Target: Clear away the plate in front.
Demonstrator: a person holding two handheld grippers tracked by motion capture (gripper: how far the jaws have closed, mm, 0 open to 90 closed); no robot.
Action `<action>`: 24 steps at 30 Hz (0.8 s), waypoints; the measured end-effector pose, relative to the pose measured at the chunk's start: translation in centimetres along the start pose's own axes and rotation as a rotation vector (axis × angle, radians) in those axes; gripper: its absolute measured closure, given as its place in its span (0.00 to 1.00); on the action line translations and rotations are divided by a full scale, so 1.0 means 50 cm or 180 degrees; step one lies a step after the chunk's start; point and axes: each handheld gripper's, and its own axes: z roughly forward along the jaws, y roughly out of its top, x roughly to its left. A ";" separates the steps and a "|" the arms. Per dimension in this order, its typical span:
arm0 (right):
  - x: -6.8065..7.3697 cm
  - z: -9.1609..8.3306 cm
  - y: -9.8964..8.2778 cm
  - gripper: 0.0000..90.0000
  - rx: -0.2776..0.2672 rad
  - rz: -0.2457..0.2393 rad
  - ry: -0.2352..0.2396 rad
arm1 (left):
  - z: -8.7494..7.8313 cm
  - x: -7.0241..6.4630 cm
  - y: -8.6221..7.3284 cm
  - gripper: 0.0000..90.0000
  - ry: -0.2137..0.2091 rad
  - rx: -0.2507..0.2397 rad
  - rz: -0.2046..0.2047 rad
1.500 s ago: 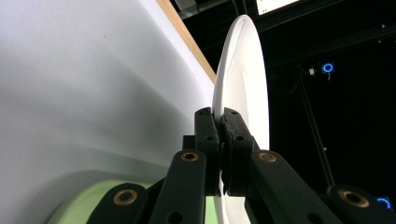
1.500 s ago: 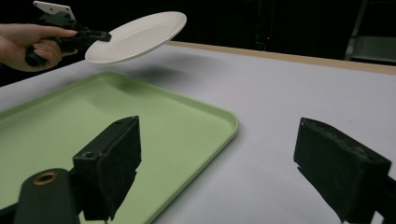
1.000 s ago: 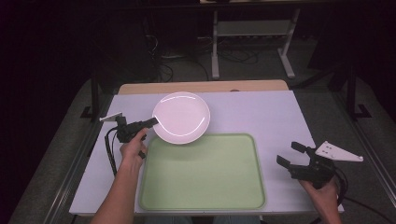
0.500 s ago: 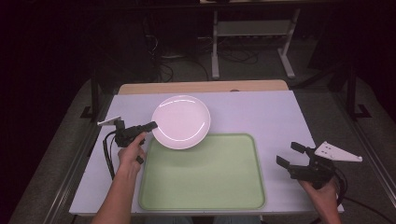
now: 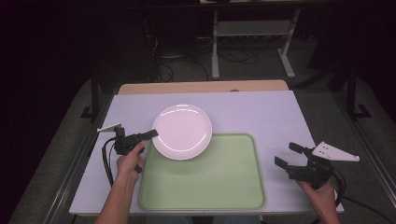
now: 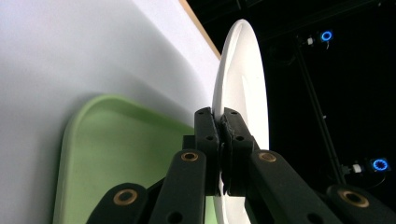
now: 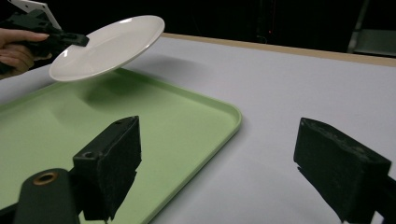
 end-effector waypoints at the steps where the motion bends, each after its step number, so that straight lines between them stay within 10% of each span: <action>1: 0.000 0.000 0.000 0.15 -0.0001 0.0001 0.0003 | -0.001 -0.001 -0.003 0.97 0.0005 0.0019 0.0007; 24: 0.000 -0.003 0.001 0.15 -0.0041 0.0009 0.0038 | 0.017 -0.013 -0.076 0.97 0.0086 0.0323 0.0130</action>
